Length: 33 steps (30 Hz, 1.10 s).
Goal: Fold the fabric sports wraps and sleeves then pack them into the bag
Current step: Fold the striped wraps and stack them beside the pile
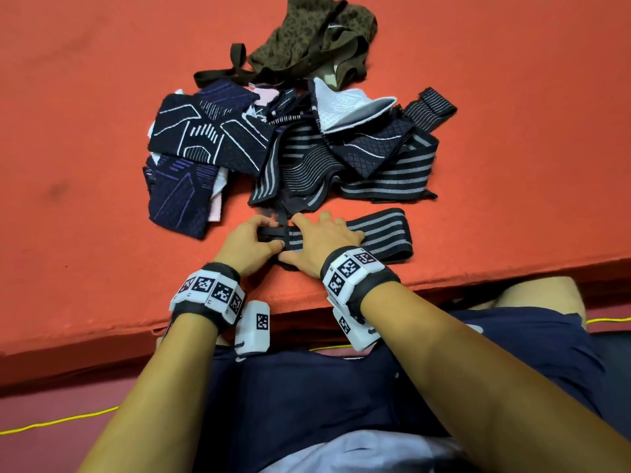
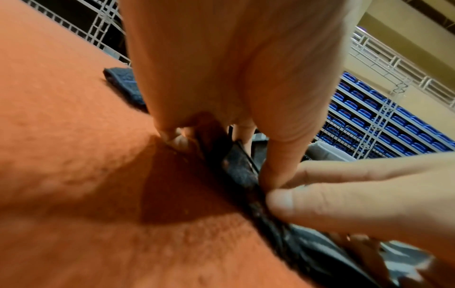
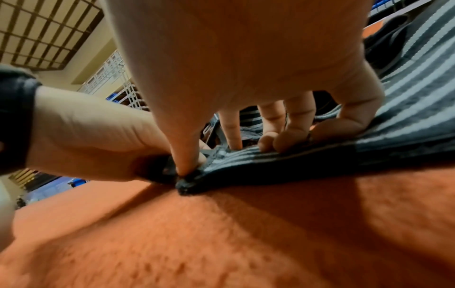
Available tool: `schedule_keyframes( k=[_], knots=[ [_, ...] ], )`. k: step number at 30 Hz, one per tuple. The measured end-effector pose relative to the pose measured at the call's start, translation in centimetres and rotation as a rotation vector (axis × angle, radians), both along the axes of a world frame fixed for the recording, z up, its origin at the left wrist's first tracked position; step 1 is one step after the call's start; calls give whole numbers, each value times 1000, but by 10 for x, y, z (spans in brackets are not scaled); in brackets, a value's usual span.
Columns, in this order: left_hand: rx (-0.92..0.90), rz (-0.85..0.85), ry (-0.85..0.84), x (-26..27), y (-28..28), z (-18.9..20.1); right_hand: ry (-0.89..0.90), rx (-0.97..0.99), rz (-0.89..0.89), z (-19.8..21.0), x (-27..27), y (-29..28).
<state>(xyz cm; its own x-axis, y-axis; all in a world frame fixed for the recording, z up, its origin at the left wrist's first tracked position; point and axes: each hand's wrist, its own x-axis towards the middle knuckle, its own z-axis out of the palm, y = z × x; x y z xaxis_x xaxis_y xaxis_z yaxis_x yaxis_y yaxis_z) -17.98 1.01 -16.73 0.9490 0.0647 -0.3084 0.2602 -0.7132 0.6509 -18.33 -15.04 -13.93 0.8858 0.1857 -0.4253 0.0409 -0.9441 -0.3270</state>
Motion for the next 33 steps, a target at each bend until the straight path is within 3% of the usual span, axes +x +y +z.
schedule_keyframes(
  k=[5,14,33],
  knots=[
    [-58,14,47,-1,4,-1,12,4,-32,4,1,6],
    [-150,-27,-8,-3,2,3,-61,203,3,-1,10,-6],
    [-188,-58,68,-2,0,7,11,198,65,-5,37,-5]
  ],
)
